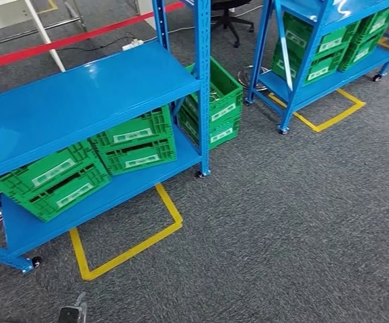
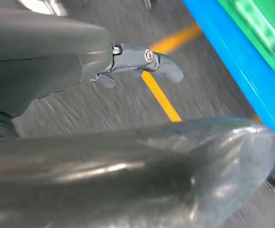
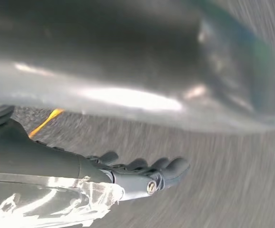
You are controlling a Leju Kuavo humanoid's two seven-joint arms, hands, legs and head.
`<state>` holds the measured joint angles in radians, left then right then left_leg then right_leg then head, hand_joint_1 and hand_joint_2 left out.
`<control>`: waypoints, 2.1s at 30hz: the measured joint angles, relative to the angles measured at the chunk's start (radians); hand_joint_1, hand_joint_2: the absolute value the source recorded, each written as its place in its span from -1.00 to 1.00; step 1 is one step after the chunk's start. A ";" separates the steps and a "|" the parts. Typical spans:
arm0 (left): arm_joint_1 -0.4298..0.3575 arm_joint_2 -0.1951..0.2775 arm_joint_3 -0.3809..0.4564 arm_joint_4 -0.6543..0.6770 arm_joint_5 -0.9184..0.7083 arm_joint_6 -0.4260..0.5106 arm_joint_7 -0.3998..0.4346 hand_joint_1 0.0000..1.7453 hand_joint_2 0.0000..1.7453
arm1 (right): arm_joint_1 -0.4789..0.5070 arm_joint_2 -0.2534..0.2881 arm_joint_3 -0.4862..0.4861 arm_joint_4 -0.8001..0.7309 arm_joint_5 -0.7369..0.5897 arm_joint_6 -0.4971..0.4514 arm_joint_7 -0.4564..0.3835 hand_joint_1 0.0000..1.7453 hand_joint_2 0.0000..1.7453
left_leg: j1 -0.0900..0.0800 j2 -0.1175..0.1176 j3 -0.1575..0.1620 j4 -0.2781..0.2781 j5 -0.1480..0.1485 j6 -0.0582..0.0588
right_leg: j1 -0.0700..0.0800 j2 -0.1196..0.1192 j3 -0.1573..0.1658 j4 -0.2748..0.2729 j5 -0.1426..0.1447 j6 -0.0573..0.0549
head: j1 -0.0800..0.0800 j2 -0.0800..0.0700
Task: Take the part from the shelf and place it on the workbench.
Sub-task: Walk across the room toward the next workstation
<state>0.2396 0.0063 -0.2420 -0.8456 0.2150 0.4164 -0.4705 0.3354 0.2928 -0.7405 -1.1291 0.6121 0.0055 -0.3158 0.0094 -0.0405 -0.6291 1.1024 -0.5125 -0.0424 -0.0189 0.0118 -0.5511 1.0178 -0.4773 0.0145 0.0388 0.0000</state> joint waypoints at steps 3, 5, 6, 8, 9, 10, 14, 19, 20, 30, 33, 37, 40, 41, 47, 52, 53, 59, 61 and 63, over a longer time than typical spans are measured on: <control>0.055 -0.046 0.120 -0.115 -0.187 -0.025 0.103 -1.00 -1.00 | 0.086 0.026 0.124 -0.169 -0.096 -0.135 0.129 -1.00 -1.00 | 0.001 0.029 -0.074 0.162 -0.068 -0.005 | 0.006 -0.052 0.000 0.000 -0.004 -0.006 | -0.003 0.000; 0.094 -0.089 0.217 -0.175 -0.296 -0.103 0.121 -1.00 -1.00 | 0.106 0.034 0.200 -0.225 -0.058 -0.158 0.139 -1.00 -1.00 | 0.001 0.036 -0.041 0.118 -0.029 -0.003 | 0.008 -0.071 -0.002 0.000 -0.004 -0.006 | -0.004 0.000; 0.106 -0.115 0.273 -0.201 -0.355 -0.151 0.122 -1.00 -1.00 | 0.108 0.039 0.227 -0.241 -0.035 -0.161 0.132 -1.00 -1.00 | -0.002 0.054 0.002 0.049 0.002 0.001 | 0.009 -0.080 0.000 0.000 -0.005 -0.004 | -0.004 0.000; 0.111 -0.169 0.395 -0.246 -0.465 -0.241 0.121 -1.00 -1.00 | 0.114 0.047 0.267 -0.264 0.006 -0.169 0.115 -1.00 -1.00 | -0.009 0.110 0.077 -0.078 0.040 0.013 | 0.014 -0.100 0.008 0.001 -0.010 0.004 | -0.003 0.000; 0.107 -0.196 0.455 -0.264 -0.511 -0.276 0.118 -1.00 -1.00 | 0.117 0.050 0.280 -0.273 0.023 -0.174 0.108 -1.00 -1.00 | -0.011 0.128 0.095 -0.108 0.045 0.019 | 0.016 -0.112 0.013 0.001 -0.013 0.010 | -0.001 0.000; 0.105 -0.220 0.511 -0.278 -0.543 -0.301 0.115 -1.00 -1.00 | 0.119 0.051 0.291 -0.281 0.035 -0.178 0.104 -1.00 -1.00 | -0.013 0.129 0.099 -0.118 0.044 0.024 | 0.018 -0.123 0.019 0.000 -0.015 0.015 | 0.001 0.000; 0.115 -0.286 0.676 -0.316 -0.579 -0.330 0.111 -1.00 -1.00 | 0.124 0.051 0.327 -0.312 0.048 -0.173 0.109 -1.00 -1.00 | -0.005 0.080 0.096 -0.124 0.059 0.046 | 0.013 -0.099 0.019 0.033 -0.047 0.037 | 0.006 0.000; 0.116 -0.328 0.755 -0.342 -0.581 -0.331 0.111 -1.00 -1.00 | 0.137 0.052 0.339 -0.318 0.025 -0.163 0.127 -1.00 -1.00 | -0.001 0.005 0.083 -0.125 0.069 0.057 | 0.008 -0.014 -0.096 0.281 -0.154 0.048 | 0.010 0.000; 0.118 -0.332 0.764 -0.344 -0.581 -0.331 0.111 -1.00 -1.00 | 0.137 0.052 0.339 -0.318 0.023 -0.163 0.127 -1.00 -1.00 | 0.001 -0.010 0.084 -0.125 0.070 0.055 | 0.007 -0.012 -0.085 0.255 -0.130 0.049 | 0.009 0.000; 0.115 -0.350 0.814 -0.361 -0.589 -0.331 0.094 -1.00 -1.00 | 0.124 0.055 0.337 -0.314 0.034 -0.182 0.118 -1.00 -1.00 | 0.003 -0.037 0.027 -0.051 0.043 0.002 | -0.007 0.022 0.030 0.006 -0.023 0.010 | 0.002 0.000; 0.108 -0.352 0.818 -0.361 -0.591 -0.331 0.093 -1.00 -1.00 | 0.124 0.058 0.336 -0.312 0.035 -0.184 0.118 -1.00 -1.00 | 0.000 0.023 -0.064 0.135 -0.043 0.001 | 0.001 -0.027 0.026 0.006 -0.026 0.001 | -0.004 0.000; 0.109 -0.353 0.823 -0.361 -0.592 -0.331 0.093 -1.00 -1.00 | 0.120 0.058 0.335 -0.310 0.035 -0.184 0.118 -1.00 -1.00 | -0.003 0.056 -0.005 0.046 0.024 0.013 | 0.007 -0.085 0.026 0.006 -0.032 0.000 | -0.004 0.000; 0.104 -0.355 0.825 -0.362 -0.593 -0.335 0.092 -1.00 -1.00 | 0.119 0.058 0.335 -0.310 0.035 -0.186 0.118 -1.00 -1.00 | -0.012 0.111 0.075 -0.095 0.058 0.025 | 0.016 -0.113 0.036 0.005 -0.041 0.014 | -0.003 0.000; 0.103 -0.355 0.826 -0.362 -0.593 -0.338 0.091 -1.00 -1.00 | 0.117 0.058 0.335 -0.310 0.035 -0.186 0.118 -1.00 -1.00 | -0.014 0.108 0.076 -0.104 0.056 0.029 | 0.018 -0.121 0.036 0.003 -0.043 0.020 | -0.003 0.000; 0.106 -0.359 0.833 -0.363 -0.594 -0.368 0.087 -1.00 -1.00 | 0.108 0.058 0.337 -0.307 0.019 -0.188 0.122 -1.00 -1.00 | -0.006 0.067 0.092 -0.120 0.045 0.060 | 0.011 -0.027 -0.055 0.190 -0.130 0.046 | 0.011 0.000; 0.105 -0.360 0.837 -0.363 -0.598 -0.377 0.082 -1.00 -1.00 | 0.109 0.058 0.336 -0.296 0.017 -0.200 0.121 -1.00 -1.00 | -0.007 0.037 0.134 -0.120 0.015 0.058 | 0.008 -0.014 -0.111 0.183 -0.030 0.047 | 0.013 0.000; 0.105 -0.360 0.840 -0.363 -0.599 -0.379 0.080 -1.00 -1.00 | 0.107 0.058 0.335 -0.293 0.017 -0.201 0.120 -1.00 -1.00 | -0.009 0.034 0.145 -0.118 0.004 0.054 | 0.007 -0.014 -0.086 0.116 0.003 0.046 | 0.013 0.000; 0.096 -0.360 0.852 -0.362 -0.615 -0.392 0.069 -1.00 -1.00 | 0.098 0.058 0.334 -0.278 0.017 -0.204 0.111 -1.00 -1.00 | -0.006 0.026 0.164 -0.121 -0.027 0.032 | 0.017 -0.011 -0.038 0.033 0.002 0.016 | 0.007 0.000; 0.095 -0.360 0.852 -0.361 -0.615 -0.392 0.069 -1.00 -1.00 | 0.097 0.058 0.334 -0.278 0.017 -0.204 0.111 -1.00 -1.00 | -0.006 0.026 0.164 -0.121 -0.027 0.031 | 0.018 -0.011 -0.038 0.033 0.002 0.015 | 0.007 0.000; 0.094 -0.360 0.853 -0.361 -0.617 -0.393 0.067 -1.00 -1.00 | 0.096 0.058 0.333 -0.278 0.016 -0.204 0.109 -1.00 -1.00 | -0.005 0.027 0.167 -0.121 -0.032 0.028 | 0.016 -0.011 -0.034 0.032 -0.001 0.011 | 0.008 0.000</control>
<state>0.3340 -0.3537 0.6109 -1.2070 -0.4018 0.0234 -0.4036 0.4317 0.3510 -0.4075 -1.4068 0.6286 -0.1988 -0.2067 0.0046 -0.0140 -0.4622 0.9814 -0.5442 -0.0141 -0.0026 0.0011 -0.5853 1.0495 -0.4778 0.0260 0.0467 0.0001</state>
